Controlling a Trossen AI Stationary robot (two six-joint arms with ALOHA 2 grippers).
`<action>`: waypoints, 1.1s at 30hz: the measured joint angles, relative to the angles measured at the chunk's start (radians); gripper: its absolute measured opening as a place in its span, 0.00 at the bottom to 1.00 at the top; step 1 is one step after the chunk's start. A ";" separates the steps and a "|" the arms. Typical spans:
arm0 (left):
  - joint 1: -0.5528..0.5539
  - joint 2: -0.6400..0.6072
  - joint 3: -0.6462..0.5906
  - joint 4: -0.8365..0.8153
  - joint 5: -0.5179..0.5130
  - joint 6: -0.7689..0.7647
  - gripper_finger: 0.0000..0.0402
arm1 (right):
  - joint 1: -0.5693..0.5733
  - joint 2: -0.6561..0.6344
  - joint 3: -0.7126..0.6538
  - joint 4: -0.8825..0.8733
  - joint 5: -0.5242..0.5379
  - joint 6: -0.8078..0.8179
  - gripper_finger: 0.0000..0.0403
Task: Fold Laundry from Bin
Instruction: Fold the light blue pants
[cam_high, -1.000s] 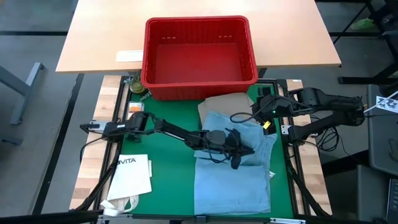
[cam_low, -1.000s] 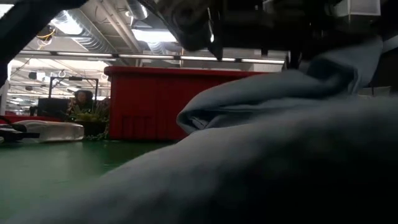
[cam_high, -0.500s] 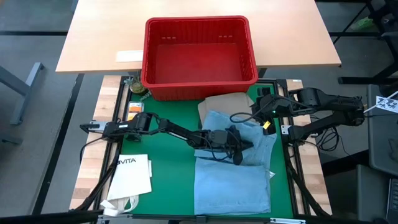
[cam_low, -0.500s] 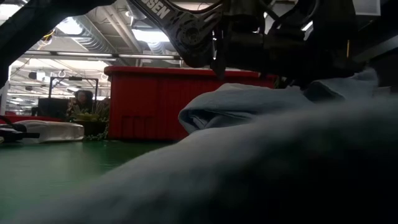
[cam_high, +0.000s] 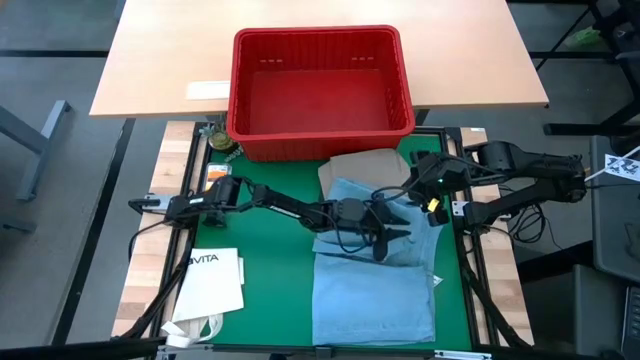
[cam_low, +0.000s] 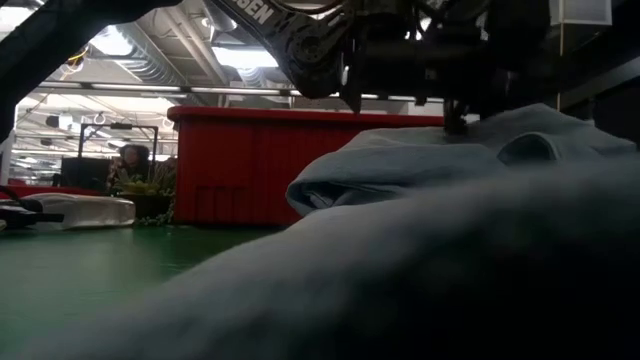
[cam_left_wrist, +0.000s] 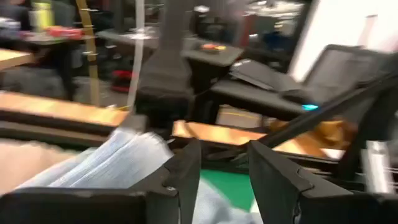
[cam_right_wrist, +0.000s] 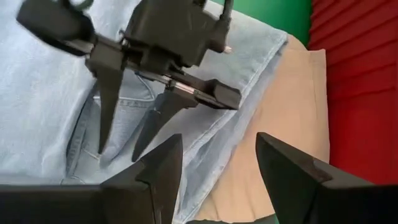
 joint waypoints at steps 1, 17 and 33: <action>0.002 -0.001 0.001 0.003 0.031 0.000 0.32 | 0.000 0.000 0.000 -0.001 -0.001 0.000 0.51; 0.145 -0.285 0.001 -0.700 0.164 0.063 0.22 | 0.087 0.001 -0.183 -0.002 0.059 0.100 0.51; 0.148 -0.360 0.001 -0.967 0.166 0.137 0.16 | 0.104 0.001 -0.391 0.030 -0.006 0.103 0.51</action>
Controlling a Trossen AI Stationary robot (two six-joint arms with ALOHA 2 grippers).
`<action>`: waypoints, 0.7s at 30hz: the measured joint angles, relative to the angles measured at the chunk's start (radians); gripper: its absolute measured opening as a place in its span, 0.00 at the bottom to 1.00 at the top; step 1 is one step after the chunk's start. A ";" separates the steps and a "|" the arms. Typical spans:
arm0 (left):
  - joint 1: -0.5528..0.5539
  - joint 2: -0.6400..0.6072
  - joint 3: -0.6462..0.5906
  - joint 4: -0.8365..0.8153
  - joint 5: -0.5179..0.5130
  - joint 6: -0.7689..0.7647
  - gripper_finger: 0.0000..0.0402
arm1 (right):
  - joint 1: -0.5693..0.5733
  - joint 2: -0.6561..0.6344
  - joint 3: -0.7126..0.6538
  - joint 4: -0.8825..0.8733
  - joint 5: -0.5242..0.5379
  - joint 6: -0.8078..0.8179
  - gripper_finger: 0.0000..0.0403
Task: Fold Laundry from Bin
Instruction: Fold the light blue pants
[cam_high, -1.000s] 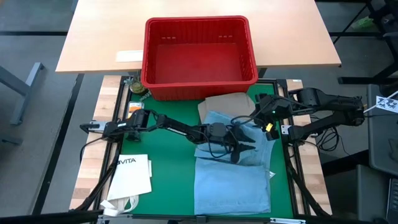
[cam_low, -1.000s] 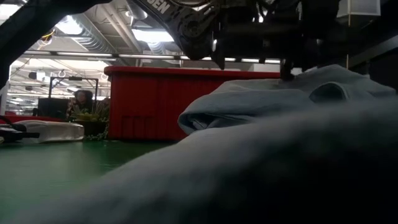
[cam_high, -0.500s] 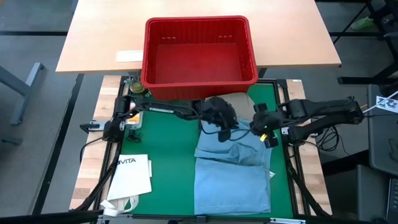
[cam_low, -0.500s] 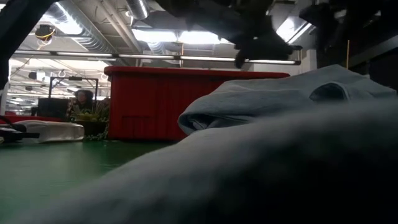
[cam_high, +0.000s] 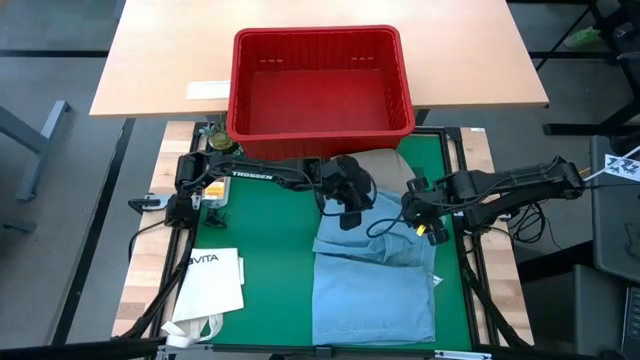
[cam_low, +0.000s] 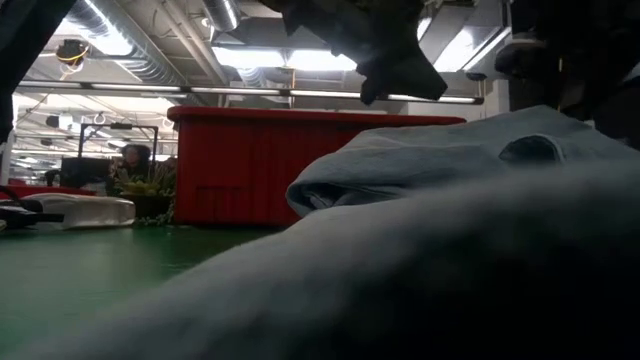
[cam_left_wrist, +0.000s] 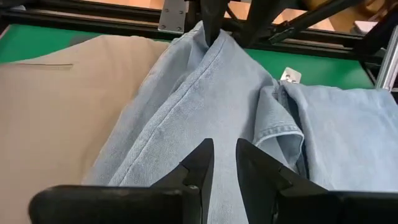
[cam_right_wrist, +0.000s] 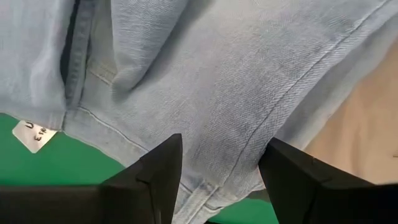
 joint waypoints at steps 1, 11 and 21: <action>-0.001 0.000 0.000 0.000 0.000 0.000 0.16 | 0.000 0.000 -0.005 0.002 0.000 0.000 0.51; -0.005 0.000 0.000 -0.036 0.000 0.000 0.16 | 0.000 0.000 -0.007 0.006 -0.019 -0.006 0.23; -0.005 0.000 0.000 -0.052 -0.001 -0.002 0.16 | 0.000 0.000 0.036 -0.108 -0.037 0.019 0.06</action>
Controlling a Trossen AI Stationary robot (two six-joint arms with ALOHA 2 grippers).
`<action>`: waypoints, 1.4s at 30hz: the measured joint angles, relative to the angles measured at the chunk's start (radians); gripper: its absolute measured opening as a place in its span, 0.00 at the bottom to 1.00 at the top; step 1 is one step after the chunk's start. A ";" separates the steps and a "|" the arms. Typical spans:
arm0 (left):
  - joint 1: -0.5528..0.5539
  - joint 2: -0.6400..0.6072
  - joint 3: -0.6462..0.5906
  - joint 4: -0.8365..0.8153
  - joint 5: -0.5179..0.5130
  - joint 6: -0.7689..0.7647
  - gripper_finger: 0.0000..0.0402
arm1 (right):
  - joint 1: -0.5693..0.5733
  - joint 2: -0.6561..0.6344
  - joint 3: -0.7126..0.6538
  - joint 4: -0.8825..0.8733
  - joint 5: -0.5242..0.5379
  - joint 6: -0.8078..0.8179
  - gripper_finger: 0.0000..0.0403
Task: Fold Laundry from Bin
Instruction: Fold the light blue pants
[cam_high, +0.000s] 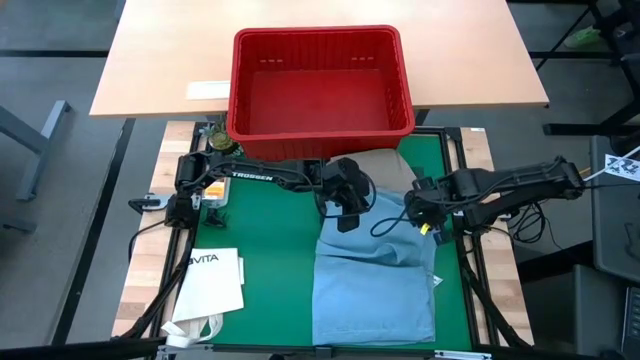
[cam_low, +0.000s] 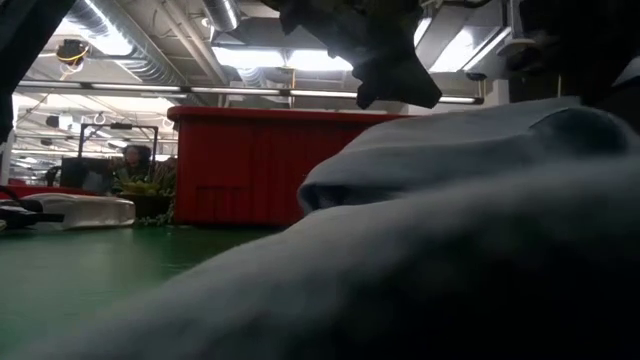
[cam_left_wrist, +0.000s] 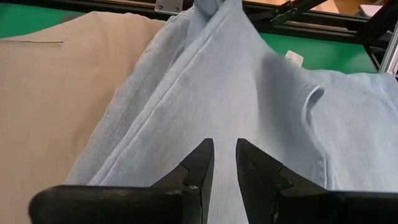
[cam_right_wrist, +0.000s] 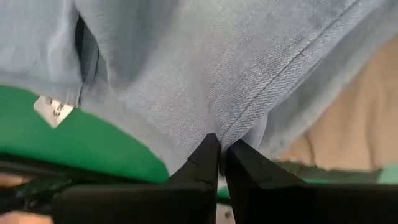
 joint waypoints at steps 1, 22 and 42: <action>0.000 0.000 0.000 0.000 0.000 0.000 0.16 | 0.000 0.000 0.015 -0.023 0.002 0.000 0.04; -0.001 0.001 0.000 -0.084 0.000 0.001 0.16 | 0.000 -0.006 0.009 -0.159 0.120 0.033 0.09; 0.038 0.052 0.000 -0.133 -0.236 0.002 0.16 | 0.000 -0.006 0.009 -0.160 0.127 0.038 0.44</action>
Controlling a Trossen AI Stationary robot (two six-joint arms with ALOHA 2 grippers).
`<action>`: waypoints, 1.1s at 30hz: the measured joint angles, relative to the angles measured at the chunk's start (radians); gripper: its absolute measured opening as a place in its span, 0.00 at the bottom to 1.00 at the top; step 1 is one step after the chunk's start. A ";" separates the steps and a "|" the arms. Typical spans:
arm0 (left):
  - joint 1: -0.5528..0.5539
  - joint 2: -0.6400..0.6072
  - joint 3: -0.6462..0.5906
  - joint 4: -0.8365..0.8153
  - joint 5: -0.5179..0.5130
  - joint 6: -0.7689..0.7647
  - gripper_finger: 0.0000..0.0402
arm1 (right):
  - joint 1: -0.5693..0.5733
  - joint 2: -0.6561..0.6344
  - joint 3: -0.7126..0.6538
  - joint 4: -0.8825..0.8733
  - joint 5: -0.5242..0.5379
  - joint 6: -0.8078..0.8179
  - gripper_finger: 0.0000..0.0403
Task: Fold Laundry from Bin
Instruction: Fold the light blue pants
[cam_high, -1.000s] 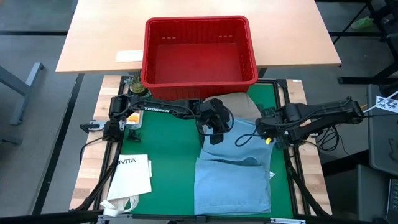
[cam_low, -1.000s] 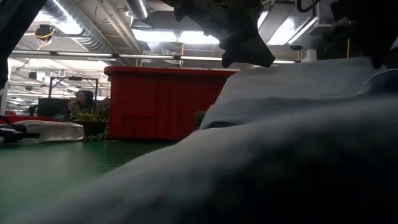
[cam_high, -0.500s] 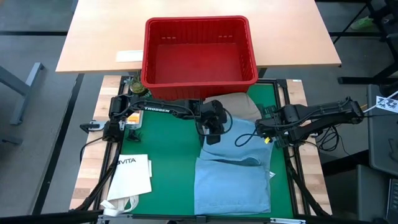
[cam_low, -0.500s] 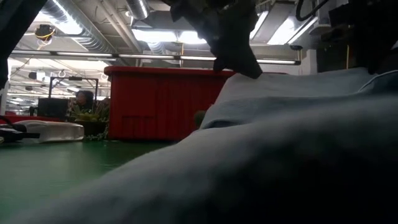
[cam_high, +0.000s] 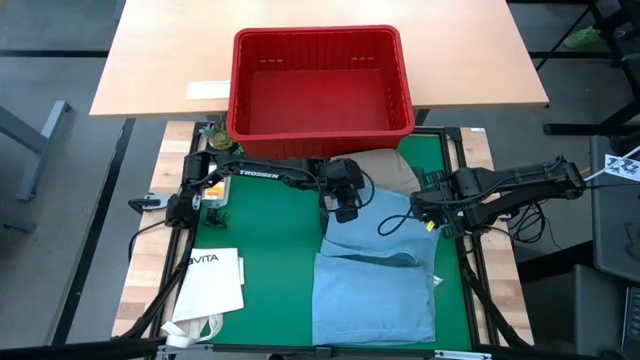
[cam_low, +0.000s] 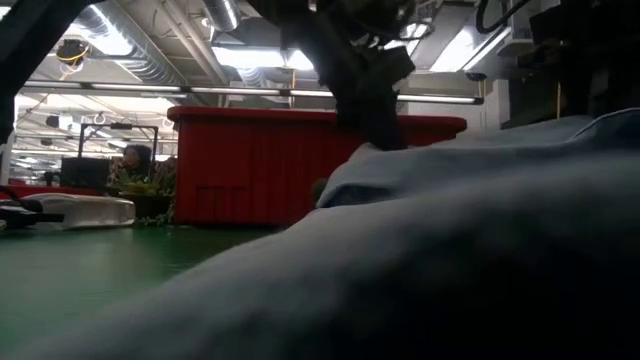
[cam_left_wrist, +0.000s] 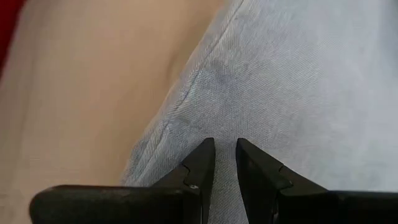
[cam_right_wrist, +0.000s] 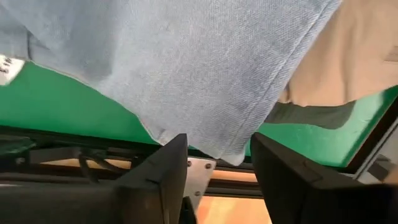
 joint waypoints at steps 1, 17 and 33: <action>0.002 0.007 0.000 0.001 0.000 0.000 0.16 | 0.000 0.000 0.000 0.002 -0.001 0.014 0.44; 0.020 0.026 0.001 -0.015 -0.051 0.023 0.16 | 0.000 0.000 -0.299 0.189 0.145 0.067 0.43; 0.048 0.026 0.001 -0.017 -0.071 0.028 0.16 | -0.019 0.000 -0.422 0.377 0.276 0.091 0.43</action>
